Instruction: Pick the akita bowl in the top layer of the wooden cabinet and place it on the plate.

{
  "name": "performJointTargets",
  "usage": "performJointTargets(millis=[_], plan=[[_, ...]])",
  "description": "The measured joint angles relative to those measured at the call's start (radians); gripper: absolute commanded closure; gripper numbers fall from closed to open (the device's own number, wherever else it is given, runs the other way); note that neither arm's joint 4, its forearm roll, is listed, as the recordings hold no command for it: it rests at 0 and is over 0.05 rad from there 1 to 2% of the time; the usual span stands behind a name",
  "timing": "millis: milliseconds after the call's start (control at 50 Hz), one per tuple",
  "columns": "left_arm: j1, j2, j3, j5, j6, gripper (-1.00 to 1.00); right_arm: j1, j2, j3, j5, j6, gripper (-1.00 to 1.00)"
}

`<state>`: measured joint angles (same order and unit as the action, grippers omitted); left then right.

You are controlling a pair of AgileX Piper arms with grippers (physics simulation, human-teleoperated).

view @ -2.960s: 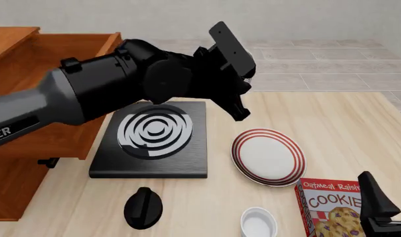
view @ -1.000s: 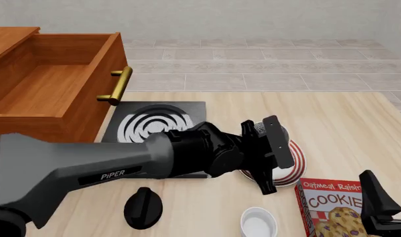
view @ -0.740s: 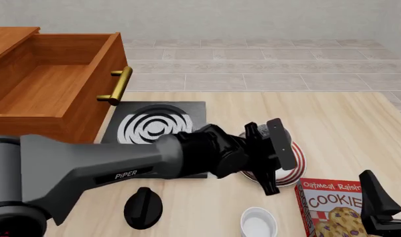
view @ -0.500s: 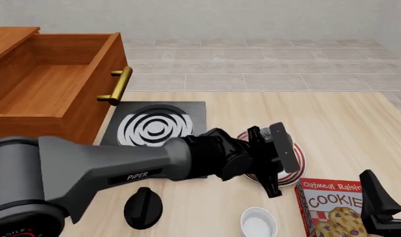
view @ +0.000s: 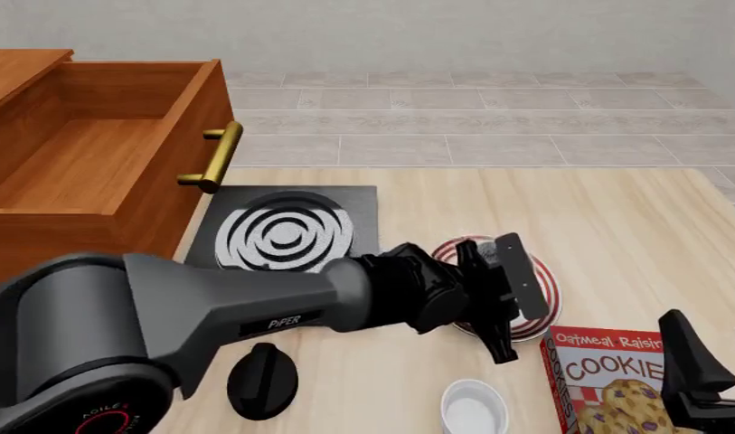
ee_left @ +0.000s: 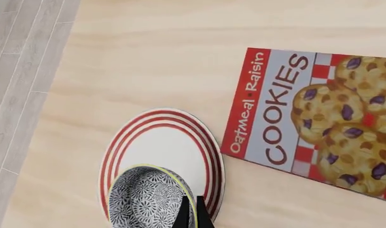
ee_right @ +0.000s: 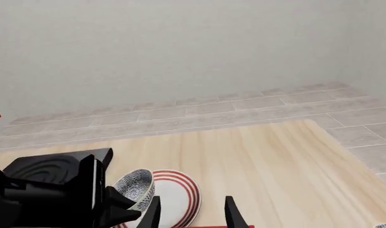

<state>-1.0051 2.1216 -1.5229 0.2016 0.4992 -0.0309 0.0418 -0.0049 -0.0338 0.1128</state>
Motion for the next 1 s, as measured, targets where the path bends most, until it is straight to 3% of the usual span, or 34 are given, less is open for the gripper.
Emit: performJointTargets(millis=[1000], plan=[[-0.020, 0.111, -0.102, 0.019, -0.067, 1.00, 0.001, -0.012, -0.002, 0.015, 0.004, -1.00]])
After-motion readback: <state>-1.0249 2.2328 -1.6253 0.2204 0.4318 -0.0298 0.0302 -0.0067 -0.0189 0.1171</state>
